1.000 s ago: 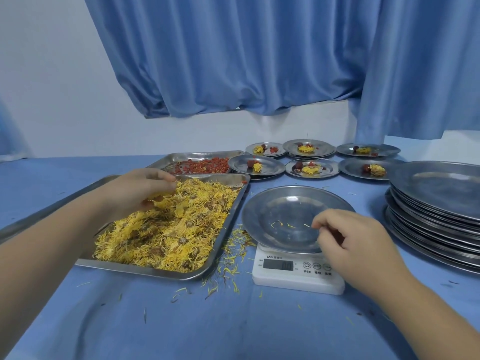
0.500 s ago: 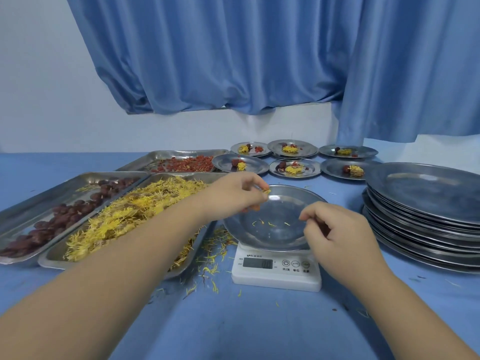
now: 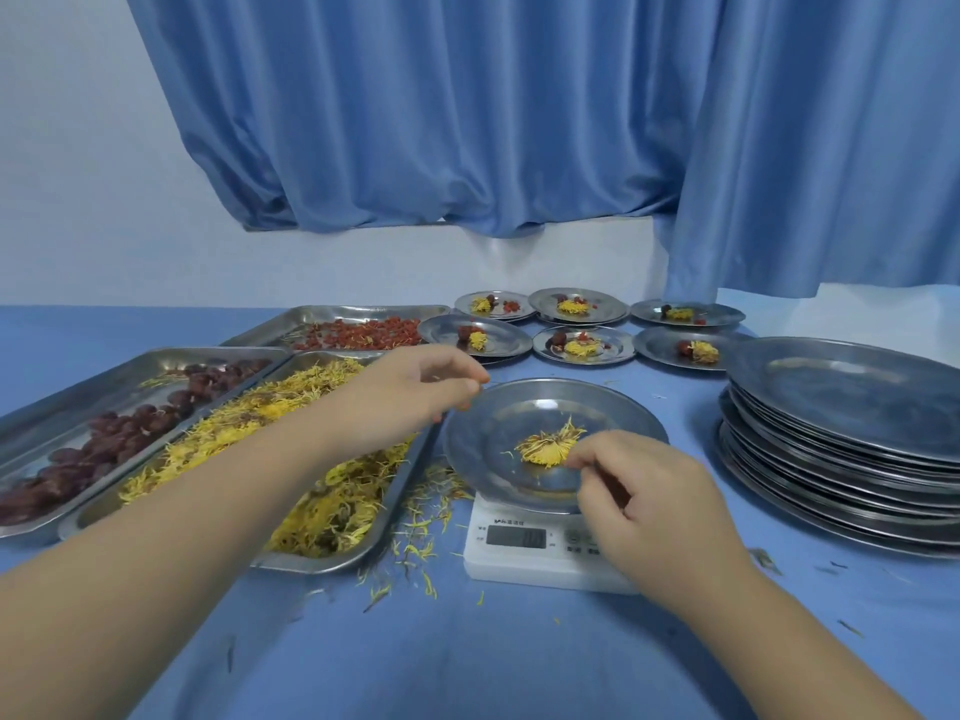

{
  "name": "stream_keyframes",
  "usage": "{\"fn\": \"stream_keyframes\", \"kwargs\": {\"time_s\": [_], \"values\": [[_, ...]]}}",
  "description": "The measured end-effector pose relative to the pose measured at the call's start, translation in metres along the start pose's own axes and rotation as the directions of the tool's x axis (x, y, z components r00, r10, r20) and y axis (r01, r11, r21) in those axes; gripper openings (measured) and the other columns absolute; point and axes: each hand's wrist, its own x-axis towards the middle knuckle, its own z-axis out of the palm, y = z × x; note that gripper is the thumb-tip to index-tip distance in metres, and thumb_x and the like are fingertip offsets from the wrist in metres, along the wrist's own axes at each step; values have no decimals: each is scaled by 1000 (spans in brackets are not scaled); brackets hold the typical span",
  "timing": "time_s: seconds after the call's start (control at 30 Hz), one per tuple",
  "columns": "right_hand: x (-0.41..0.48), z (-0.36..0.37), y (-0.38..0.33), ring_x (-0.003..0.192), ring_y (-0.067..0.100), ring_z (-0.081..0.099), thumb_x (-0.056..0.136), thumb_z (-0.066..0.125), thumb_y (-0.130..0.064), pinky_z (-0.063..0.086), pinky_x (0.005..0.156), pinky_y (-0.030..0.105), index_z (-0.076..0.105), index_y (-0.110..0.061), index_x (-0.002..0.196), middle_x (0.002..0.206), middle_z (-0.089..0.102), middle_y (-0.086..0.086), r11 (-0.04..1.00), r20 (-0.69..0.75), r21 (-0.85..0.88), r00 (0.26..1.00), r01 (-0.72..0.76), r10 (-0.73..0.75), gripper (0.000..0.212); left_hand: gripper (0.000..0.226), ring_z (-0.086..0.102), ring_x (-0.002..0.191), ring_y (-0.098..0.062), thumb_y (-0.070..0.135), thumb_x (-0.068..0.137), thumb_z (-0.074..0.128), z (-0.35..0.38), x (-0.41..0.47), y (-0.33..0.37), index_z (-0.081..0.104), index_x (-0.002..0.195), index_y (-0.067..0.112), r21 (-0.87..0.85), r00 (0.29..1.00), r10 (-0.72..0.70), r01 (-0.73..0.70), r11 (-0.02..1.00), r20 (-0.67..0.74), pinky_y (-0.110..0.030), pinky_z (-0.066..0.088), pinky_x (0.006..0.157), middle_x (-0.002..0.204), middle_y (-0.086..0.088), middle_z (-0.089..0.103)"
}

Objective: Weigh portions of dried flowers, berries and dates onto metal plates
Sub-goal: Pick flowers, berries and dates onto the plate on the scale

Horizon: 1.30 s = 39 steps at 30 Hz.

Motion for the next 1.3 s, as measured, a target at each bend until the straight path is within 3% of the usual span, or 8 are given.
{"fn": "stream_keyframes", "kwargs": {"time_s": [0.27, 0.43, 0.5, 0.6, 0.7, 0.9, 1.17, 1.3], "values": [[26, 49, -79, 62, 16, 53, 79, 42, -18, 44, 45, 30, 66, -19, 84, 67, 56, -7, 963, 129, -24, 956, 268, -263, 25, 15, 69, 84, 1, 30, 96, 58, -75, -45, -58, 69, 97, 40, -4, 967, -158, 161, 987, -201, -26, 49, 74, 96, 18, 73], [41, 84, -98, 67, 14, 57, 75, 55, -11, 39, 45, 22, 69, -17, 85, 72, 59, -6, 975, 153, -22, 965, 220, -214, 18, 12, 67, 79, -10, 32, 95, 58, -139, -66, -109, 70, 92, 34, 74, 888, -277, 325, 943, -368, -32, 53, 75, 84, 13, 72], [38, 94, -96, 67, 15, 57, 77, 56, -11, 44, 45, 25, 71, -16, 86, 72, 59, -6, 977, 140, -4, 968, 212, -209, 17, 13, 64, 70, -8, 28, 96, 57, -160, -73, -133, 68, 90, 32, 104, 842, -304, 386, 917, -446, -27, 48, 63, 82, 8, 71], [33, 102, -91, 68, 12, 55, 79, 57, -12, 46, 47, 27, 70, -17, 86, 73, 59, -9, 979, 135, 0, 970, 202, -200, 16, 16, 63, 71, -10, 15, 95, 54, -179, -81, -171, 68, 98, 23, 143, 783, -373, 498, 855, -498, -24, 45, 63, 95, -2, 71], [33, 104, -90, 68, 9, 52, 83, 51, -17, 45, 47, 24, 69, -19, 85, 73, 57, -11, 983, 139, -11, 974, 183, -179, 19, 36, 60, 109, -23, -2, 90, 47, -188, -85, -203, 68, 109, 19, 297, 776, -433, 593, 748, -459, -33, 45, 92, 121, -5, 66], [34, 103, -84, 68, 1, 46, 85, 45, -23, 38, 53, 15, 69, -21, 86, 74, 47, -19, 988, 160, 7, 975, 157, -156, 24, 48, 58, 102, -18, -6, 85, 47, -202, -81, -229, 66, 99, 36, 567, 792, -555, 587, 579, -253, -33, 47, 92, 125, -2, 62], [33, 102, -82, 64, 6, 50, 78, 58, -12, 46, 48, 26, 69, -19, 82, 69, 54, -13, 986, 150, 8, 975, 166, -165, 14, 31, 61, 98, -6, 14, 90, 62, -213, -79, -233, 70, 85, 43, 556, 787, -611, 544, 628, -80, -43, 42, 105, 103, 16, 69], [32, 100, -83, 66, 3, 49, 81, 54, -15, 45, 50, 25, 69, -20, 82, 70, 50, -17, 985, 136, 30, 976, 168, -171, 16, 24, 61, 91, -4, 14, 88, 67, -208, -81, -231, 68, 87, 37, 522, 826, -538, 538, 662, -168, -37, 45, 100, 98, 14, 69]]}}
